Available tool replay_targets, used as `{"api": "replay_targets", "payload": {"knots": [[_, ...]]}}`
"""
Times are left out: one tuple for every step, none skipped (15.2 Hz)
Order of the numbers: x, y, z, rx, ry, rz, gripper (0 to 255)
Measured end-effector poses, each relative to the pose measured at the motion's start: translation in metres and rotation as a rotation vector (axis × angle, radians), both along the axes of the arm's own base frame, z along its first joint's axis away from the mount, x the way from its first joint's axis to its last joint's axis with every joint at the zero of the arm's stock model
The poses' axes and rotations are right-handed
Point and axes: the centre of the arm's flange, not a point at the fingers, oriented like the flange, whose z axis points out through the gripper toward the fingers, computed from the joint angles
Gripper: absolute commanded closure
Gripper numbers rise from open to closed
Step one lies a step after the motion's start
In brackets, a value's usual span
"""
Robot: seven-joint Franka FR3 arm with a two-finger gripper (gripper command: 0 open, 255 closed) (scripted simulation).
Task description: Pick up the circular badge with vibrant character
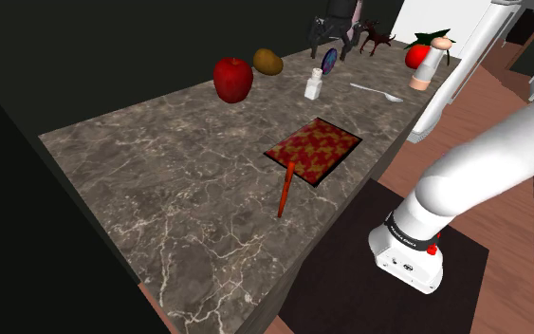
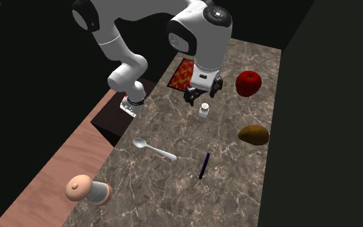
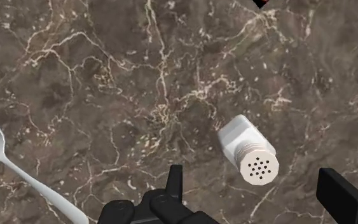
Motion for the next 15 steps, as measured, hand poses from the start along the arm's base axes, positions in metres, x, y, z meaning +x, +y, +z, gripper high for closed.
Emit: {"api": "replay_targets", "payload": {"knots": [[0.008, -0.010, 0.001, -0.001, 0.001, -0.045, 0], [0.016, -0.020, -0.002, -0.001, 0.002, -0.089, 0], [0.028, -0.028, 0.000, -0.001, 0.003, -0.133, 0], [0.034, -0.039, 0.000, -0.002, 0.004, -0.178, 0], [0.042, -0.050, 0.000, -0.003, 0.004, -0.222, 0], [0.050, -0.060, -0.001, -0.003, 0.005, -0.267, 0], [0.058, -0.073, 0.002, -0.004, 0.007, -0.311, 0], [0.066, -0.082, 0.003, -0.004, 0.007, -0.354, 0], [0.073, -0.093, 0.002, -0.005, 0.008, -0.399, 0], [0.077, -0.106, 0.003, -0.006, 0.010, -0.443, 0], [0.084, -0.117, 0.003, -0.006, 0.010, -0.487, 0], [0.089, -0.128, 0.000, -0.006, 0.011, -0.531, 0], [0.092, -0.141, 0.000, -0.007, 0.012, -0.576, 0], [0.095, -0.157, 0.003, -0.008, 0.013, -0.620, 0], [0.099, -0.169, 0.002, -0.008, 0.014, -0.664, 0]]}}
